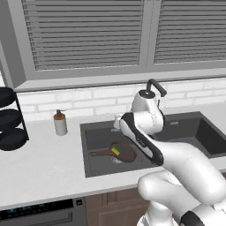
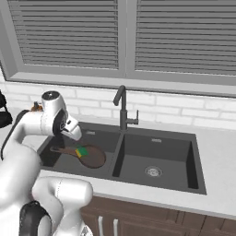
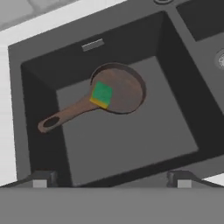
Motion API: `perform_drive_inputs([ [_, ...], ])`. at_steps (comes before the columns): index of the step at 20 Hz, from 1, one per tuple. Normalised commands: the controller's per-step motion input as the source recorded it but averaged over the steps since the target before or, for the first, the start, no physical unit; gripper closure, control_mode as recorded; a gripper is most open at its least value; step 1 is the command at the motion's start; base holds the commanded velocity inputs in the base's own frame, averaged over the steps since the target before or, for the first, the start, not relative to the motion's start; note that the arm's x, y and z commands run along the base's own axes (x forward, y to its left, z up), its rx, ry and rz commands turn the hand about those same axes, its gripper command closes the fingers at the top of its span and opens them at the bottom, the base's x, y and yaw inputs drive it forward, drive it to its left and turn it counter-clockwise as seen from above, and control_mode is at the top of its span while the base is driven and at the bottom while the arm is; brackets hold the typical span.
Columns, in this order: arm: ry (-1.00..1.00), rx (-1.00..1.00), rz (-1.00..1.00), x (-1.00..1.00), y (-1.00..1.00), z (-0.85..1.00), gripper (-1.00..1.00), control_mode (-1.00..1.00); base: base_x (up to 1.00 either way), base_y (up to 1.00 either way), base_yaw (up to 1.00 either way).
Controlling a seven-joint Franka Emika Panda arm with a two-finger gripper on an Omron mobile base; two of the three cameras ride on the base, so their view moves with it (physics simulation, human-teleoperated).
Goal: Pick the pan and sponge and place them into the sink. Then turn on the water.
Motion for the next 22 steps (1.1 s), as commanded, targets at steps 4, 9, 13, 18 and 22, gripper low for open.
perform_drive_inputs([
  [4, -0.31, 0.00, 0.14, -0.38, -0.44, 0.67, -1.00, -1.00, 0.00, 0.00, 0.00],
  [9, -0.31, 0.00, 0.09, -0.39, -0.58, 0.44, -1.00, -1.00, 0.00, 0.00, 0.00],
  [13, -0.25, 0.00, 0.08, -0.24, -0.74, 0.19, -1.00, -1.00, 0.00, 0.00, 0.00],
  [18, -0.22, 0.00, 0.07, -0.22, -0.90, 0.04, -1.00, -1.00, 0.00, 0.00, 0.00],
  [22, -0.19, 0.00, 0.03, 0.00, -0.79, 0.11, -1.00, -1.00, 0.00, 0.00, 0.00],
])
